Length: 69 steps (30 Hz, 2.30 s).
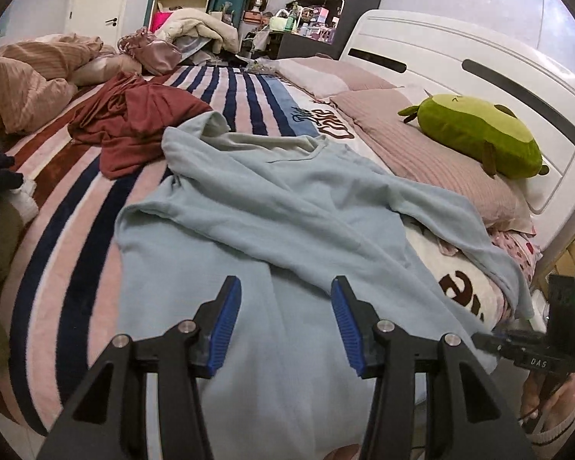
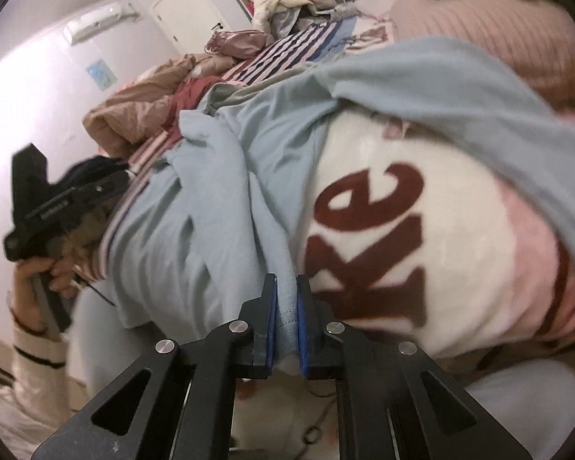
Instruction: Fold small clothes
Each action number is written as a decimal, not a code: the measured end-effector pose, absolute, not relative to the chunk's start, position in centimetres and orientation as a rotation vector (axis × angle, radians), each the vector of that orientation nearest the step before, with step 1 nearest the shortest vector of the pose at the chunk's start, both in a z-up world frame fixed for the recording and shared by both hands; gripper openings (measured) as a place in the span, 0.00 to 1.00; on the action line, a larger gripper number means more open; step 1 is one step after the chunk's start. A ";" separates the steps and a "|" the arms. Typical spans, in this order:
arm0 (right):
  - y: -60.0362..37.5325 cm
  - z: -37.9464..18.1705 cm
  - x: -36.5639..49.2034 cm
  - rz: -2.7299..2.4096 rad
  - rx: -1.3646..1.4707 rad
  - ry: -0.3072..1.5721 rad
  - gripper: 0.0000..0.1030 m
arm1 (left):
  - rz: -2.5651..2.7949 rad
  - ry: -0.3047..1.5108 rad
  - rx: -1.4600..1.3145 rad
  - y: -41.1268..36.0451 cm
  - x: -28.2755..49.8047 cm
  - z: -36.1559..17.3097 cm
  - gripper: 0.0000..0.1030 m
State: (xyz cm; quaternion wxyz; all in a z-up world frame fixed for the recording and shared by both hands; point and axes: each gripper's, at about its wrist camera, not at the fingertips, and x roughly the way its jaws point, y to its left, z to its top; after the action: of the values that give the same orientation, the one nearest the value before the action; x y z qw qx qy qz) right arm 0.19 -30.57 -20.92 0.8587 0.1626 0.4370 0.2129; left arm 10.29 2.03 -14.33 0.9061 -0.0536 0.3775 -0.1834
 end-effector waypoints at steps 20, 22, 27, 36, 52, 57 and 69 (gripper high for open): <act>-40.0 -19.3 -1.0 0.146 0.505 0.769 0.59 | -0.356 0.730 -0.110 1.4 10.4 -13.0 0.59; -41.7 -18.9 -1.4 0.081 0.489 0.741 0.66 | -0.353 0.728 -0.100 1.2 10.4 -12.9 0.61; -46.4 -17.8 -1.8 -0.080 0.438 0.690 0.69 | -0.351 0.728 -0.105 1.0 10.6 -12.9 0.61; -46.4 -18.5 0.7 -0.232 0.155 0.759 0.70 | -0.351 0.731 -0.088 0.3 10.6 -12.7 0.61; -43.6 -17.6 -0.1 -0.193 0.054 0.735 0.03 | -0.361 0.723 -0.111 1.1 10.7 -12.9 0.61; -42.3 -12.7 -0.8 -0.122 0.103 0.601 0.03 | -0.363 0.698 -0.143 2.3 10.4 -12.6 0.61; -23.1 -5.5 4.7 0.541 0.106 0.536 0.03 | -0.327 0.592 -0.236 8.4 7.4 -11.5 0.63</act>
State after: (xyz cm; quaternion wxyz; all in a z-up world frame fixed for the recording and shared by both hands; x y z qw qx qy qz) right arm 4.70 -23.05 -5.54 0.9270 0.0519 0.2613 0.2640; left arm 7.42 8.41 -11.46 0.9365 -0.1157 0.2899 -0.1600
